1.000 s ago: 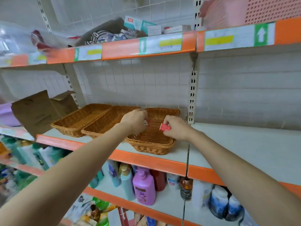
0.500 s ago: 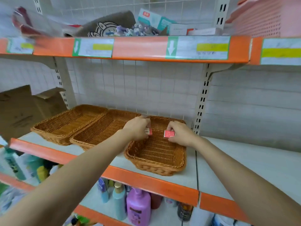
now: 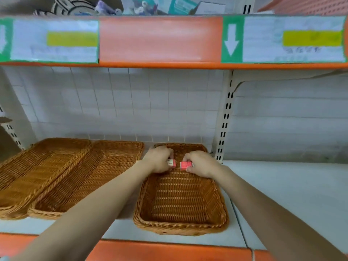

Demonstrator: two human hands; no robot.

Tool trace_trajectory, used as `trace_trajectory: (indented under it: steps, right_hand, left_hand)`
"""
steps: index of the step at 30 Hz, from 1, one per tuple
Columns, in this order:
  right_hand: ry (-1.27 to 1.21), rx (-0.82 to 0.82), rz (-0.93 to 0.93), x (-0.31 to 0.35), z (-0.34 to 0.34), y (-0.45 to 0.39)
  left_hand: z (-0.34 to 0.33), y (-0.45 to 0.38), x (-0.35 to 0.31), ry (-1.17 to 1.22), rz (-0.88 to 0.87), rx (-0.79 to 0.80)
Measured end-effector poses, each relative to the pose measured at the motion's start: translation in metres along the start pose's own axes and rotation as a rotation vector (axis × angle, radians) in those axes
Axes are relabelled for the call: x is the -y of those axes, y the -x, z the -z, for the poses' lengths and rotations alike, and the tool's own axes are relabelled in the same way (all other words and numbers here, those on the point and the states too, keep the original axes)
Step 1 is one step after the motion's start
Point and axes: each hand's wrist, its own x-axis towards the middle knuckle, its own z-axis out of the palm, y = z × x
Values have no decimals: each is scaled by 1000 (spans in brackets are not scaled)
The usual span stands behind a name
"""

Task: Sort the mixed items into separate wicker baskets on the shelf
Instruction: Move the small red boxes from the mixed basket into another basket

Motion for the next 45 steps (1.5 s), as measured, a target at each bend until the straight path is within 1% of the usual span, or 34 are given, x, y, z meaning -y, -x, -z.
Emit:
trace_trajectory:
  steps: [3, 7, 14, 18, 22, 29, 35, 39, 42, 45]
  right_hand:
    - [80, 22, 10, -3, -7, -9]
    - [192, 45, 40, -11, -16, -13]
    - [152, 35, 46, -16, -21, -15]
    - [44, -14, 37, -15, -20, -13]
    - [-30, -77, -2, -17, -24, -13]
    - [39, -68, -17, -19, -28, -17]
    - [149, -43, 21, -18, -30, -19]
    - [186, -20, 3, -17, -28, -19]
    - [188, -2, -7, -12, -24, -15]
    - [132, -59, 12, -10, -22, -12]
  left_hand:
    - [-11, -10, 0, 10, -12, -14]
    - [-19, -13, 3, -57, -39, 0]
    - [-24, -14, 6, -91, -61, -19]
    - [-23, -13, 4, -92, -71, -40]
    - [-21, -10, 3, -90, -66, -23]
    - [-17, -9, 4, -73, -81, 28]
    - [-19, -9, 5, -50, -74, 23]
    - [-19, -10, 5, -52, -72, 15]
    - [-19, -10, 4, -74, -75, 1]
    - [-20, -9, 5, -82, -68, 0]
